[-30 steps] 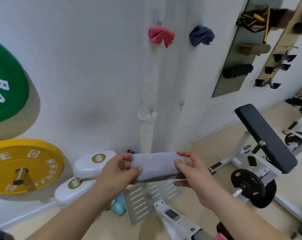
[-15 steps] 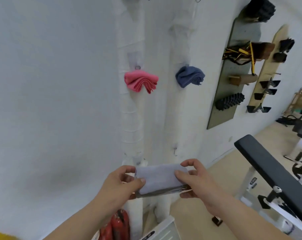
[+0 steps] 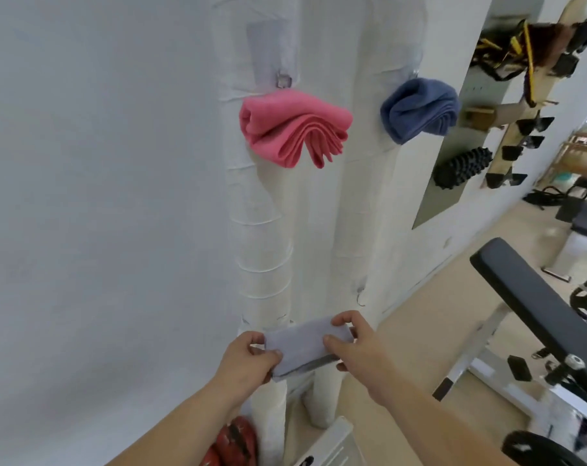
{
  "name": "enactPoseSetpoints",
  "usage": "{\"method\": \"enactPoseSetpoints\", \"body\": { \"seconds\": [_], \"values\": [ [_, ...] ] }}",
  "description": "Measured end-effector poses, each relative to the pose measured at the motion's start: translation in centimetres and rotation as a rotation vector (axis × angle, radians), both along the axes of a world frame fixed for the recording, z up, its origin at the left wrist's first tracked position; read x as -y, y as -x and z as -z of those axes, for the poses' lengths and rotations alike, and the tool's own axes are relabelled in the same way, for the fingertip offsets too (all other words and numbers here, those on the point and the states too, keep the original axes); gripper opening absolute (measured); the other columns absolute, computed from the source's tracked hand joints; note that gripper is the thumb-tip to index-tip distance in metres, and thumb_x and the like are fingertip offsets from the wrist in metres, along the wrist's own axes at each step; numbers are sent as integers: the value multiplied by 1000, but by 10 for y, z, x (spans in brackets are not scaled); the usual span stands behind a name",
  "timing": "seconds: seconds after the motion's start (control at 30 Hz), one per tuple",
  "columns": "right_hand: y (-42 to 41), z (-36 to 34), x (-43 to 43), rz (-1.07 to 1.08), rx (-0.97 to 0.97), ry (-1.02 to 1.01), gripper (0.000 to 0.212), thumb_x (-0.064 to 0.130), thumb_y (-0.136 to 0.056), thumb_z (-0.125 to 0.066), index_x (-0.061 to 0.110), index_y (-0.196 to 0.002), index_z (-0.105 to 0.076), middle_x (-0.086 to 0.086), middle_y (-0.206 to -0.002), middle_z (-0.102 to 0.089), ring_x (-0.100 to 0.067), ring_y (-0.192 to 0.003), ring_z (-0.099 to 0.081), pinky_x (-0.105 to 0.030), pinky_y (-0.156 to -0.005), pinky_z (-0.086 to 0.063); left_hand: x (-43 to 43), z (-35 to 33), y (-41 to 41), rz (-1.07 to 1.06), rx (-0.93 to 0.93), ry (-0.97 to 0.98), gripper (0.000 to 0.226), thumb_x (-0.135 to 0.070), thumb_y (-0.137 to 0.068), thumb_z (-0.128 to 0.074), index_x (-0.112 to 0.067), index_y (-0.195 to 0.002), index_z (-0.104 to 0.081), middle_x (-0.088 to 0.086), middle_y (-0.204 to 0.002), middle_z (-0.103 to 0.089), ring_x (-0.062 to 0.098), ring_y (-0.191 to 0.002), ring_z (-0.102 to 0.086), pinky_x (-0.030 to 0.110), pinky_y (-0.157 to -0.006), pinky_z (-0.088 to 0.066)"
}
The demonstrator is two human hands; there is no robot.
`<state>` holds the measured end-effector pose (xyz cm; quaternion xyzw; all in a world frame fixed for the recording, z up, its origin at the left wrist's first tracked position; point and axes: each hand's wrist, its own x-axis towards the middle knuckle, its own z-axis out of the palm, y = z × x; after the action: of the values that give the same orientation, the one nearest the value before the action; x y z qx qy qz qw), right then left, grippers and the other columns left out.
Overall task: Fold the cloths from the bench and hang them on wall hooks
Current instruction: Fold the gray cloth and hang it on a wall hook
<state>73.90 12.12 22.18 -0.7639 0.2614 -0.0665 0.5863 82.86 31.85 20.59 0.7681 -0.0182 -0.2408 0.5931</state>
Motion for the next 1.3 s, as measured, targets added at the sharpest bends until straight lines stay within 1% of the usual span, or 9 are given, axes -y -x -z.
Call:
{"method": "enactPoseSetpoints", "body": {
  "seconds": [0.13, 0.37, 0.53, 0.67, 0.77, 0.9, 1.07, 1.17, 1.3],
  "values": [
    [-37, 36, 11, 6, -78, -41, 20, 16, -90, -70, 15, -105, -57, -2, -91, -53, -20, -75, -53, -34, -65, -50, 12, 30, -28, -15, -54, -67, 24, -6, -83, -72, -15, -103, -62, 25, -94, -72, 25, -70, -65, 42, -74, -61],
    [-80, 106, 15, -178, -199, 27, 25, 21, -88, -75, 24, -109, -62, -4, -104, -61, -13, -80, -60, -21, -68, -52, 18, 104, -50, -158, -119, -163, 19, -12, -73, -71, -13, -92, -67, 14, -74, -71, 27, -64, -65, 47, -70, -62],
    [-107, 131, 4, -302, -296, 269, 34, 34, -88, -71, 35, -120, -61, 0, -113, -43, -22, -101, -56, -35, -100, -51, 29, 132, -58, -240, -96, -290, 7, -20, -83, -72, -18, -87, -67, 12, -77, -76, 35, -71, -73, 51, -76, -62],
    [-116, 141, 6, -380, -355, 426, 45, 47, -89, -68, 34, -131, -61, -5, -141, -38, -27, -122, -54, -39, -111, -44, 38, 123, -55, -287, -76, -382, 14, -19, -81, -74, -19, -87, -62, 7, -82, -72, 26, -72, -67, 36, -68, -57],
    [-117, 138, 8, -433, -397, 617, 45, 55, -91, -57, 41, -135, -59, 0, -158, -19, -26, -146, -28, -40, -117, -33, 39, 114, -54, -257, 144, -478, 23, -13, -78, -73, -21, -80, -51, 2, -85, -60, 18, -72, -58, 25, -60, -44],
    [-116, 133, 1, -520, -338, 867, 43, 49, -97, -40, 29, -127, -63, 0, -134, -49, -26, -129, -43, -37, -114, -32, 38, 119, -59, 208, 562, -669, 16, -15, -91, -59, -26, -97, -68, -10, -106, -64, 14, -90, -58, 23, -80, -48],
    [-113, 146, 8, -480, -428, 543, 30, 46, -95, -39, 34, -102, -66, 3, -104, -71, -25, -106, -63, -38, -97, -49, 28, 131, -49, 362, 605, -588, 18, -14, -93, -50, -21, -94, -67, -4, -99, -67, 14, -87, -58, 22, -76, -45],
    [-107, 153, 6, -403, -413, 287, 38, 42, -102, -40, 33, -129, -64, 5, -123, -70, -16, -107, -63, -31, -97, -48, 30, 135, -41, 336, 571, -551, 30, -15, -96, -44, -13, -114, -68, 1, -113, -70, 18, -100, -64, 25, -86, -50],
    [-105, 152, 3, -383, -500, 145, 46, 38, -106, -34, 29, -148, -50, 1, -144, -60, -20, -128, -56, -31, -109, -41, 29, 127, -39, 357, 481, -526, 35, -23, -108, -39, -25, -138, -58, -12, -119, -63, 3, -98, -60, -4, -77, -36]
  ]
}}
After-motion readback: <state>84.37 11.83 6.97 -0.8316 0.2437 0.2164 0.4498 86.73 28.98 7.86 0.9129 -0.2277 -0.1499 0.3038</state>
